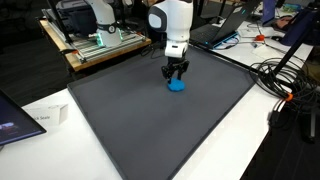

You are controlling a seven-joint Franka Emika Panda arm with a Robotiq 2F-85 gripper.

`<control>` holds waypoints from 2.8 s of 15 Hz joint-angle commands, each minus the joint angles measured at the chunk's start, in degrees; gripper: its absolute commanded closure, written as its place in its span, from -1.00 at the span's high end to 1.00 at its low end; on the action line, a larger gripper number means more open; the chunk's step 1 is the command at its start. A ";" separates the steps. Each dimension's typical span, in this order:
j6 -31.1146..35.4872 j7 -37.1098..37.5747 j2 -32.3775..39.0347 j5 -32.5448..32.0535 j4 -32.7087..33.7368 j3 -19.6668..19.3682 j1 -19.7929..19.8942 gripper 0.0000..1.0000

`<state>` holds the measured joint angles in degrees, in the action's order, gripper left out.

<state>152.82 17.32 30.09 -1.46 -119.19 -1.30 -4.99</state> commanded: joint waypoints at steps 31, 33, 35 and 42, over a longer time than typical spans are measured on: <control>-16.64 8.74 -9.12 -6.73 -0.39 -5.34 -6.42 0.94; -20.19 13.82 -10.90 -9.51 0.23 -5.18 -8.03 1.00; -23.40 18.28 -12.49 -10.78 1.20 -4.02 -9.12 1.00; -29.23 34.50 -12.99 -10.83 6.36 -0.37 -10.75 1.00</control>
<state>126.30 45.03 16.85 -11.55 -115.31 -2.81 -15.67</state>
